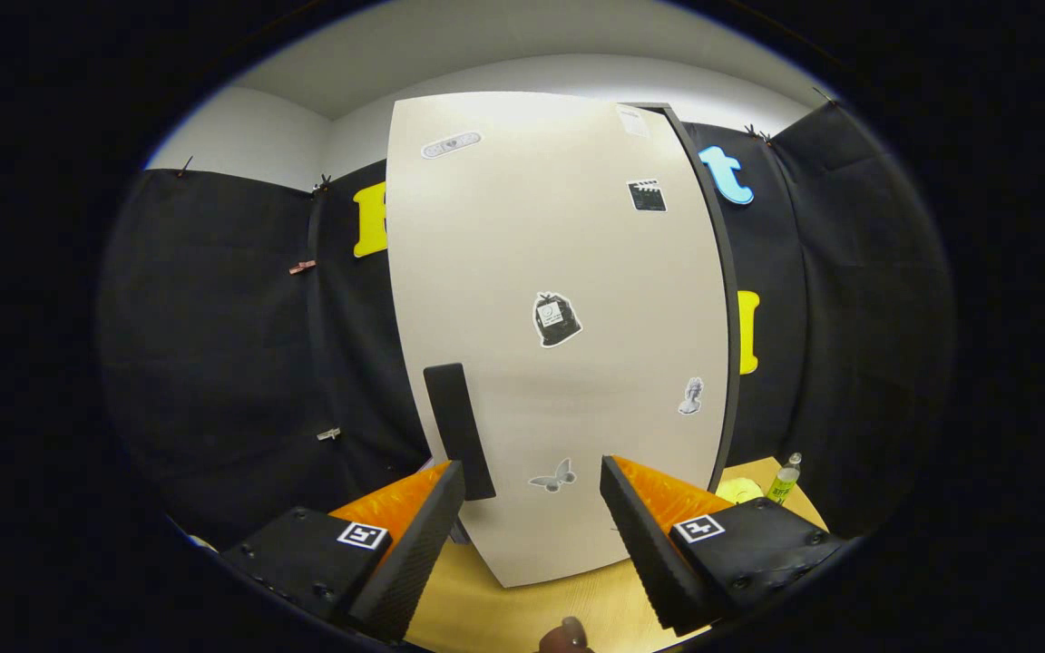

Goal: Open the shoe cabinet door, grab the shoes and put them into the shoe cabinet, then close the shoe cabinet door.

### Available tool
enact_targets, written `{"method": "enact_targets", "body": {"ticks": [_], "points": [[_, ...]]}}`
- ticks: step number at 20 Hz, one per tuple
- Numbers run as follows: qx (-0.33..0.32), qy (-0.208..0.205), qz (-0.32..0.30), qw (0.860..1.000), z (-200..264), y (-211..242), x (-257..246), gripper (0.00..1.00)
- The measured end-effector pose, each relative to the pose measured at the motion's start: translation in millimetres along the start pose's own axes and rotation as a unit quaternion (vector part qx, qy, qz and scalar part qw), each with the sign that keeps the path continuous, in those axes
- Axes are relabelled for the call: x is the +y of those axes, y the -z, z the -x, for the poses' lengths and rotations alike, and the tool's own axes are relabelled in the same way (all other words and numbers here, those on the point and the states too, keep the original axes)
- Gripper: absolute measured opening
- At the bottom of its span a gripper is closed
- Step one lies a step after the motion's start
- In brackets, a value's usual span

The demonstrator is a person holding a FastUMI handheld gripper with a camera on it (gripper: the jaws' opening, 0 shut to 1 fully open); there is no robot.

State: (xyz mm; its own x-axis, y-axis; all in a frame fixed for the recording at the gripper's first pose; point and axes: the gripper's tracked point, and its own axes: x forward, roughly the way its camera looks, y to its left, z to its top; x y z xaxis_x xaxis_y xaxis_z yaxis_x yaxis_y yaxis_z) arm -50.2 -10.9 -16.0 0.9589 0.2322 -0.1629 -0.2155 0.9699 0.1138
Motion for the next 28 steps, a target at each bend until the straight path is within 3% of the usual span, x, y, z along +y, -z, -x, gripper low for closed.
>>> {"method": "enact_targets", "body": {"ticks": [19,28], "points": [[-0.037,0.035,0.018,0.999,20,-23,-8,0.98],[-0.049,0.033,0.021,0.998,26,-29,-3,0.98]]}}
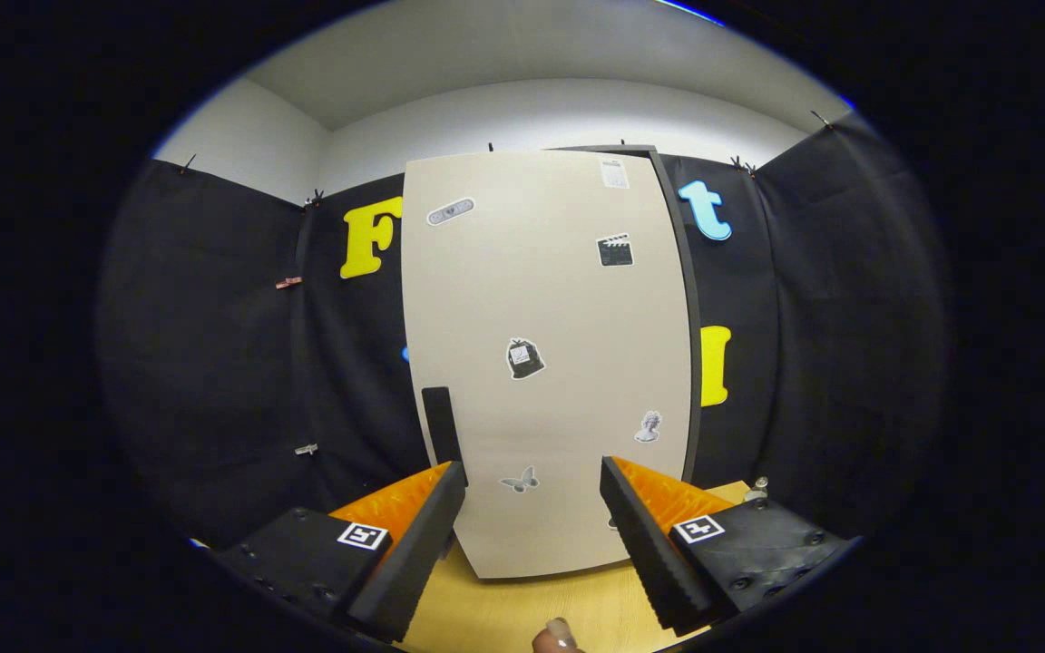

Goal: Open the shoe cabinet door, grab the shoes and put them into the shoe cabinet, then close the shoe cabinet door.

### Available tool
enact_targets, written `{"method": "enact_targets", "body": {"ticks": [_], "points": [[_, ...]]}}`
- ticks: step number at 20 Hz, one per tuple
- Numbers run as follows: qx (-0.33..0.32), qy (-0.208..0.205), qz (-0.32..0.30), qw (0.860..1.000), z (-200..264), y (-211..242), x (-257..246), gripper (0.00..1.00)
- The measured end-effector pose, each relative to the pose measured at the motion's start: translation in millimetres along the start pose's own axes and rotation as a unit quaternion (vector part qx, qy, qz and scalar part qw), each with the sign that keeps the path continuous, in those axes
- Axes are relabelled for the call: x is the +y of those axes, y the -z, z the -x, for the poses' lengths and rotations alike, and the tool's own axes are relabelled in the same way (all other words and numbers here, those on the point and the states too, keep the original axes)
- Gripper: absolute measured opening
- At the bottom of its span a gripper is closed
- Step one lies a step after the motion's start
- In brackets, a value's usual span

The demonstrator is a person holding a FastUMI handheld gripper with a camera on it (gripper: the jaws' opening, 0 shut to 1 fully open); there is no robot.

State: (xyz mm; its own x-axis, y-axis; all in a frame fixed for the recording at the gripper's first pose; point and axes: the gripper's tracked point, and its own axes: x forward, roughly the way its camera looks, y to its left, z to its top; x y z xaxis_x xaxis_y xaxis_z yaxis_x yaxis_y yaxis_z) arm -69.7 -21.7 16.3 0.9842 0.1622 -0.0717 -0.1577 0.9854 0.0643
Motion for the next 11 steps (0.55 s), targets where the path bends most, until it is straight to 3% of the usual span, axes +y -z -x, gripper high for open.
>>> {"method": "enact_targets", "body": {"ticks": [11], "points": [[-0.017,0.007,0.0,1.0,8.5,-7.6,-1.6,0.98]]}}
